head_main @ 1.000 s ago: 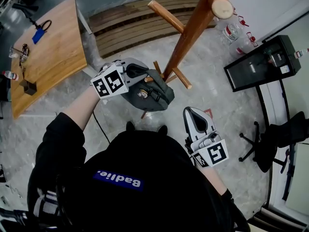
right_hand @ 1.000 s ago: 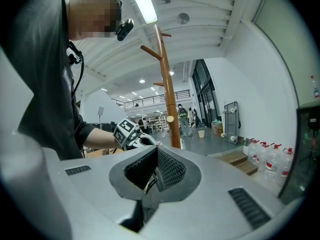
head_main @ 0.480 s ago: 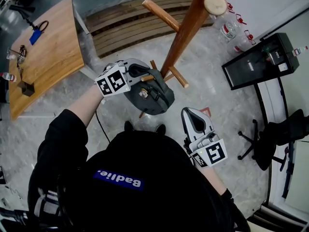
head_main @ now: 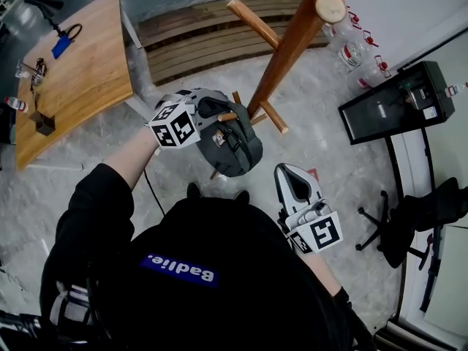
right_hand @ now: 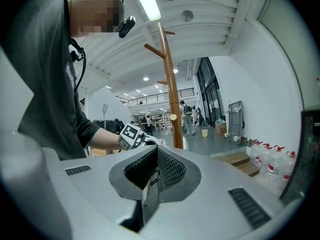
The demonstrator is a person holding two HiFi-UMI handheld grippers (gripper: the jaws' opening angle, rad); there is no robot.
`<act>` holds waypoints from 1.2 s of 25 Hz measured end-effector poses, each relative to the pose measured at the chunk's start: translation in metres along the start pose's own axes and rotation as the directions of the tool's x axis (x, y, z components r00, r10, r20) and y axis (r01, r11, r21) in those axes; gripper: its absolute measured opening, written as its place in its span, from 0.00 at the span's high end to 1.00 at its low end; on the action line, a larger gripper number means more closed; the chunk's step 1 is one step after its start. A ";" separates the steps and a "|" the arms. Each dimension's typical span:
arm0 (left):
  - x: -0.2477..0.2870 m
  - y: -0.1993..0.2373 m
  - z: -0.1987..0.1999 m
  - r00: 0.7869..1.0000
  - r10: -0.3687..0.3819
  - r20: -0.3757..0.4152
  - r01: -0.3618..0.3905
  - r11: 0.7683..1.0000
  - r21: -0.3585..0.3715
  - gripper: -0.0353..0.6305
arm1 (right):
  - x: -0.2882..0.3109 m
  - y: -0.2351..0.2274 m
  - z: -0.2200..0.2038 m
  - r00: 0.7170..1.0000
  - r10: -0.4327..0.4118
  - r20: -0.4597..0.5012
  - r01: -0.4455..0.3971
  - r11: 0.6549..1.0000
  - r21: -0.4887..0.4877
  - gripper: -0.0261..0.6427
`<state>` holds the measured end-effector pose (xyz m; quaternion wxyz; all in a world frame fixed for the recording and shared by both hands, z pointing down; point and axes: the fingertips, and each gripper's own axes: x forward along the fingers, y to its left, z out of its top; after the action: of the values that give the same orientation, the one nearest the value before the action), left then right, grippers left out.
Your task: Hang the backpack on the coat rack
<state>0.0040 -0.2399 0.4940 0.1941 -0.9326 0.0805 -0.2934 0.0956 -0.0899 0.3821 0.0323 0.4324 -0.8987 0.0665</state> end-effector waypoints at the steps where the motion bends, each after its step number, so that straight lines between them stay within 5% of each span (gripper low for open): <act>1: -0.004 0.001 -0.001 1.000 0.009 -0.008 -0.009 1.000 0.004 0.88 | 0.001 0.001 0.000 1.000 0.005 0.002 -0.005 1.000 -0.001 0.95; 9: -0.047 -0.005 0.023 0.994 0.105 0.023 -0.104 0.993 -0.047 0.88 | 0.009 0.001 0.006 0.998 0.055 0.032 -0.054 0.998 -0.007 0.95; 17: -0.075 -0.029 0.094 0.961 0.194 0.198 -0.145 0.961 -0.236 0.89 | 0.023 0.003 0.016 0.991 0.123 0.059 -0.122 0.992 -0.016 0.95; 23: -0.091 -0.046 0.138 0.898 0.308 0.315 -0.129 0.868 -0.480 0.89 | 0.036 0.011 0.023 0.980 0.180 0.079 -0.178 0.984 -0.030 0.95; 30: -0.094 -0.055 0.142 0.877 0.377 0.296 -0.146 0.798 -0.585 0.94 | 0.040 0.027 0.023 0.969 0.231 0.082 -0.228 0.972 -0.048 0.95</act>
<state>0.0119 -0.1200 0.3611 -0.0280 -0.9672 0.2504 -0.0319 0.0496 -0.1079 0.3615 -0.0064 0.3273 -0.9443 0.0337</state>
